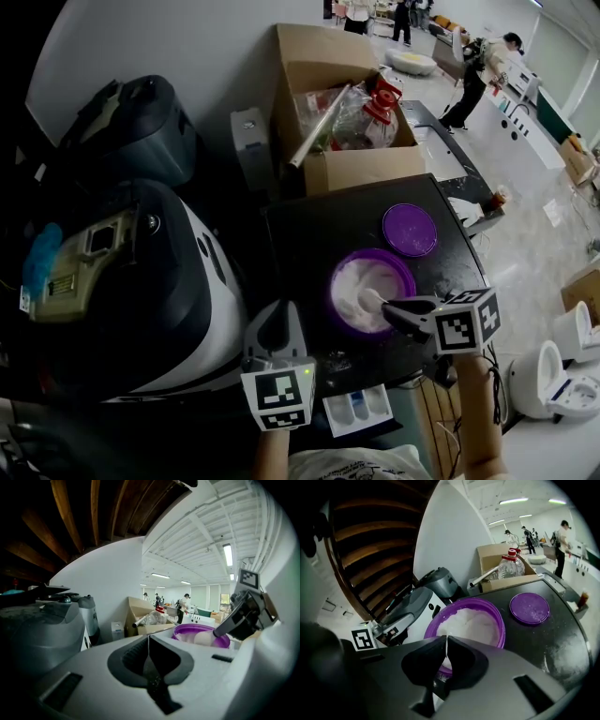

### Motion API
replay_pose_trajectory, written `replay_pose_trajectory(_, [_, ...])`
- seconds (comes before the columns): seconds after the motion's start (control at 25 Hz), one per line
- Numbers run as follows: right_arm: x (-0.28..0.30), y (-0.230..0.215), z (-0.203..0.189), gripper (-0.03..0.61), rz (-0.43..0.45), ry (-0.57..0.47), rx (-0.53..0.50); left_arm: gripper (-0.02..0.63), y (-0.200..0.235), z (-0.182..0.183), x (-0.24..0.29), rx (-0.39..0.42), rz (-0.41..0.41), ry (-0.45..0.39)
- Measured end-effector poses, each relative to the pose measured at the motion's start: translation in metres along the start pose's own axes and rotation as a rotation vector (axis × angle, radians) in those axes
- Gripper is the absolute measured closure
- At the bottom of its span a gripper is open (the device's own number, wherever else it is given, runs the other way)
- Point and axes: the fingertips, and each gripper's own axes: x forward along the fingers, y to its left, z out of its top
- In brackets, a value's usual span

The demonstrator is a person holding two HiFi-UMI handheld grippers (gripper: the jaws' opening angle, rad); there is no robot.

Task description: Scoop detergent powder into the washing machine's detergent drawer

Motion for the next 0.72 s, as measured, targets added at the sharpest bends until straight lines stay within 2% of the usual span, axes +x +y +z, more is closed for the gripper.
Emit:
replay_pose_trajectory(0.08, [-0.005,0.003,0.005,0.558,0.063,-0.05,0.073,0.604,-0.001,0.001,0.0,0.003,-0.002,-0.003])
replay_pose_trajectory(0.2, [-0.015,0.011,0.017,0.558,0.202,-0.14,0.218,0.604,-0.003,0.003,0.0,0.006,-0.005,-0.008])
replay_pose_trajectory(0.4, [-0.026,0.014,0.029,0.558,0.416,-0.292,0.524,0.604,-0.004,0.008,0.0,0.01,-0.011,-0.016])
replay_pose_trajectory(0.56, [-0.028,0.008,0.026,0.558,0.527,-0.386,0.72,0.604,-0.008,0.011,0.0,0.016,-0.018,-0.023])
replay_pose_trajectory(0.72, [-0.027,0.006,0.02,0.558,0.608,-0.45,0.827,0.604,-0.011,0.013,-0.001,0.02,-0.024,-0.024])
